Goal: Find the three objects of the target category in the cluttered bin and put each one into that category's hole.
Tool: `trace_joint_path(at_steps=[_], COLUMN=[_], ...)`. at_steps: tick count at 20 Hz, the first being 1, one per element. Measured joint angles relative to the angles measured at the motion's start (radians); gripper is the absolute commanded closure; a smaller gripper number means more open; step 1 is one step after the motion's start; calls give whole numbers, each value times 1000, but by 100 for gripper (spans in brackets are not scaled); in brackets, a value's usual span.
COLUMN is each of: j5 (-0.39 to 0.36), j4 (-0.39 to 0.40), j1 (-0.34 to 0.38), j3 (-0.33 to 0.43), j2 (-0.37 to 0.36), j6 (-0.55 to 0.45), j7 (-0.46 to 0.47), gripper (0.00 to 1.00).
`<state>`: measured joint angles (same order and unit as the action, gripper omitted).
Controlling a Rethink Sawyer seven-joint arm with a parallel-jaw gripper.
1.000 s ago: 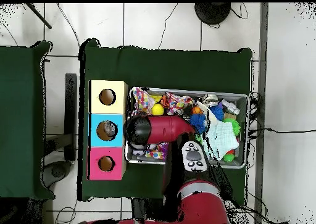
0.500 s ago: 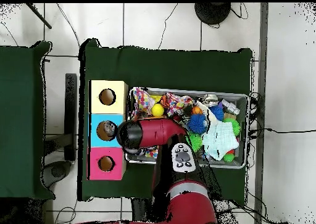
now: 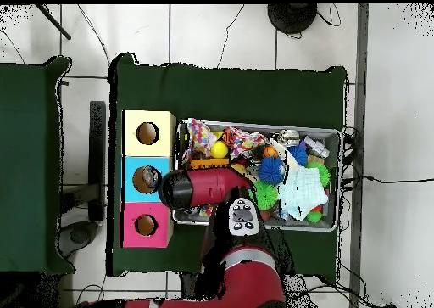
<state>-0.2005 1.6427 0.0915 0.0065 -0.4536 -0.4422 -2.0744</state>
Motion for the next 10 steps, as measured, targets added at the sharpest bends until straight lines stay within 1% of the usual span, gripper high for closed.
trace_joint_path(at_steps=[2, 4, 10], j5=[5, 11, 32], j4=[0, 0, 1], j1=[-19, -28, -32], j3=[-14, -24, -34], j2=[19, 27, 23], j6=[45, 60, 58], j7=[0, 0, 0], gripper=[100, 100, 100])
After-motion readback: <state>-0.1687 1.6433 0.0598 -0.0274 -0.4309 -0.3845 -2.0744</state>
